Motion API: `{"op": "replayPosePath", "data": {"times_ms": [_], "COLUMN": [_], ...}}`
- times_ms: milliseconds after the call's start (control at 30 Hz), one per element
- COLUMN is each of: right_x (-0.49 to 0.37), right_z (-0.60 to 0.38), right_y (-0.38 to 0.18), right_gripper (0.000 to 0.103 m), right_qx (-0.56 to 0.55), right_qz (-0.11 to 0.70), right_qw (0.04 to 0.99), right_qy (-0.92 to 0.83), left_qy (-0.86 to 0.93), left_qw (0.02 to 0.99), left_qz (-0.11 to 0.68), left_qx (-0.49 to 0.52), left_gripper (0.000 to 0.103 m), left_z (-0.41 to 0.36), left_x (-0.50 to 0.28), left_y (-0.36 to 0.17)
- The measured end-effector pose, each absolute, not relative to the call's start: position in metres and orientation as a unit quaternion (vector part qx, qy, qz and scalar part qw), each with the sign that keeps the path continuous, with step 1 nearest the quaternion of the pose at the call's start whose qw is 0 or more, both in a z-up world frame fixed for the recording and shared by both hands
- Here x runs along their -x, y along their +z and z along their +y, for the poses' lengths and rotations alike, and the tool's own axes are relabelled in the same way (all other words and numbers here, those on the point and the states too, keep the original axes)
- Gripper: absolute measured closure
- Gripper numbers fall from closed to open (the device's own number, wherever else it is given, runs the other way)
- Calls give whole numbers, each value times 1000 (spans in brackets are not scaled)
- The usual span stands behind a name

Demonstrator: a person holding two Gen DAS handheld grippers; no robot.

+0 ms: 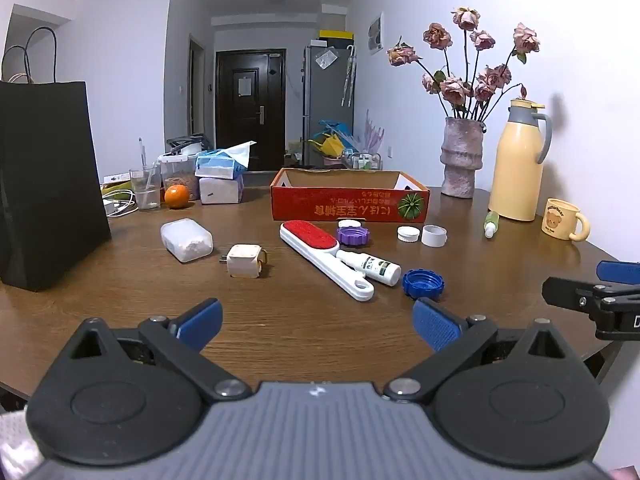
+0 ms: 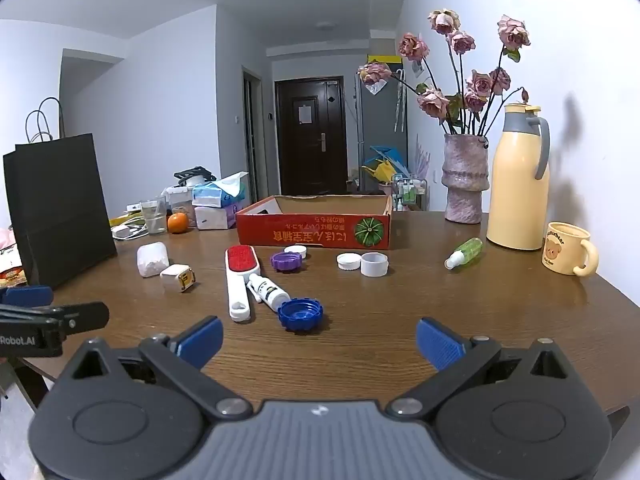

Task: Organize rigid objects

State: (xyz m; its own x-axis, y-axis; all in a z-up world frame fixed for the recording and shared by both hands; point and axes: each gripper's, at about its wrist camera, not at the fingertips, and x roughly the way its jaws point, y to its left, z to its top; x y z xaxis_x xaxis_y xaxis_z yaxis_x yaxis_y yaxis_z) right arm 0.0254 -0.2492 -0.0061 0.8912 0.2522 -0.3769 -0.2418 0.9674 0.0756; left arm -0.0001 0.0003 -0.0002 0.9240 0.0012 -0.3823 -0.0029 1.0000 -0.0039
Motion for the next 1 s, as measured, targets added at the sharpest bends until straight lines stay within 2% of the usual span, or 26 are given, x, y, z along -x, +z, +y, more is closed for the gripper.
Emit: {"op": "replayPosePath", "data": {"times_ms": [1000], "right_x": [-26], "right_z": [-247], "right_y": [-9], "right_gripper": [0], "right_qx": [-11], "right_qz": [200], "right_qw": [971], "right_qy": [132], "left_qy": [6], "left_qw": [980], "left_qz": [198], "left_qx": [6], "left_gripper": [0], "left_z": [0], "left_x": [-1], "left_y": [1]}}
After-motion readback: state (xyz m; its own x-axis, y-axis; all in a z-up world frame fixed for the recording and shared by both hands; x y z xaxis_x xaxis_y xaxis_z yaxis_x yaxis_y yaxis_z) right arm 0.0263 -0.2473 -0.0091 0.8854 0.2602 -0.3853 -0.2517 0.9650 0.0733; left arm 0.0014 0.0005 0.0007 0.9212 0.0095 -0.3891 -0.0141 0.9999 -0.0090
